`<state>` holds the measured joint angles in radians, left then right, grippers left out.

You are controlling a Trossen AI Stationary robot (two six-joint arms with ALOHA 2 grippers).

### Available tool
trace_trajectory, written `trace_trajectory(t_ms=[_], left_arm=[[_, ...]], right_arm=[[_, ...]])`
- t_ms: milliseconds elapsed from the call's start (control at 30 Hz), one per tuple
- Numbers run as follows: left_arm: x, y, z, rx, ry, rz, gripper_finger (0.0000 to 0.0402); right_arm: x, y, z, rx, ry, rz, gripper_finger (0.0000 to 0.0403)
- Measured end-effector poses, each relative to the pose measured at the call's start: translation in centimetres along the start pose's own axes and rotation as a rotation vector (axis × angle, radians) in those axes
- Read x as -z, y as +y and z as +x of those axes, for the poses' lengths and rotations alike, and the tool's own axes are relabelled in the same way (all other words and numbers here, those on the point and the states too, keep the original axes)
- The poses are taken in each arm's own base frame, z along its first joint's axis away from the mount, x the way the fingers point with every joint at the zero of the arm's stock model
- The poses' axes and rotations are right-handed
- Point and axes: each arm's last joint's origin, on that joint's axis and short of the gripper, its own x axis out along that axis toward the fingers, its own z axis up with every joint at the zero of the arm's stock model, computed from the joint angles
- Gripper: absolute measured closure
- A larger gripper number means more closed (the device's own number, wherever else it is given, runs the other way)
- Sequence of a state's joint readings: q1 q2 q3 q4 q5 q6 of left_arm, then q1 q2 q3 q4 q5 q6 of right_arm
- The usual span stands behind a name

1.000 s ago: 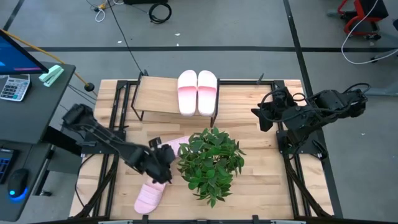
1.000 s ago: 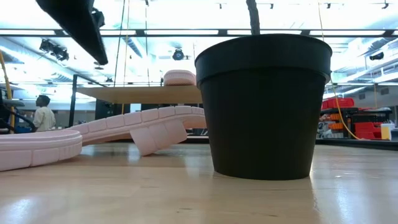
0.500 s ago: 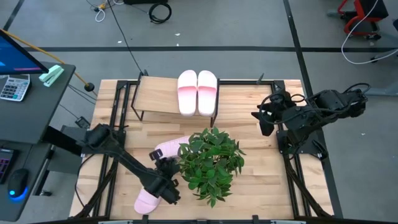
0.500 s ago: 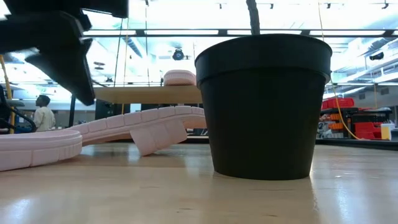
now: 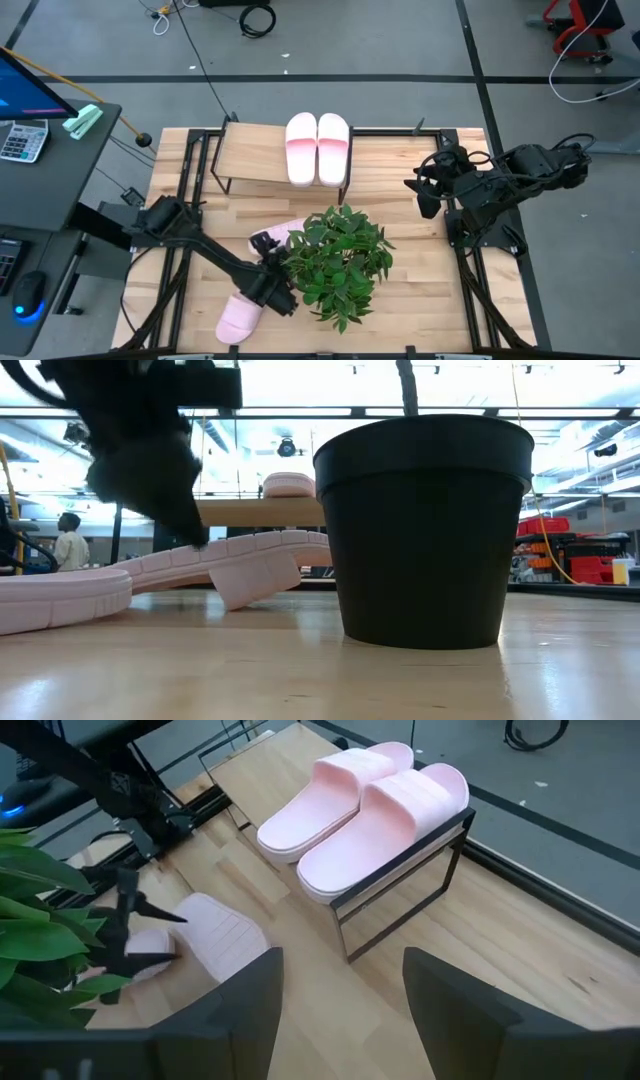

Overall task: Pick and place slides into the shelf
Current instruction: Put the pink slide on the shelf

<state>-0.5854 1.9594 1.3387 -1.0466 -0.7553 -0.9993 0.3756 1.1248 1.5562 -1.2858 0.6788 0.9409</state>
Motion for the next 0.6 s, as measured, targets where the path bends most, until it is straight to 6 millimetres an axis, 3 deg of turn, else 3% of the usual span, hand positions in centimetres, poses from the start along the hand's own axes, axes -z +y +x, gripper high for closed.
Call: trace_trajectory(t_ms=[233,600], left_arm=[[1.2,0.0,1.4,0.012,0.040,0.067,0.0064],[2.1,0.1,3.9,0.011,0.020,0.077,0.0084]], right_arm=[[0.0,0.0,0.0,0.001,-0.002,0.009,0.0190],[-0.3,0.2,0.0,-0.005,-0.042,0.032,0.0190]])
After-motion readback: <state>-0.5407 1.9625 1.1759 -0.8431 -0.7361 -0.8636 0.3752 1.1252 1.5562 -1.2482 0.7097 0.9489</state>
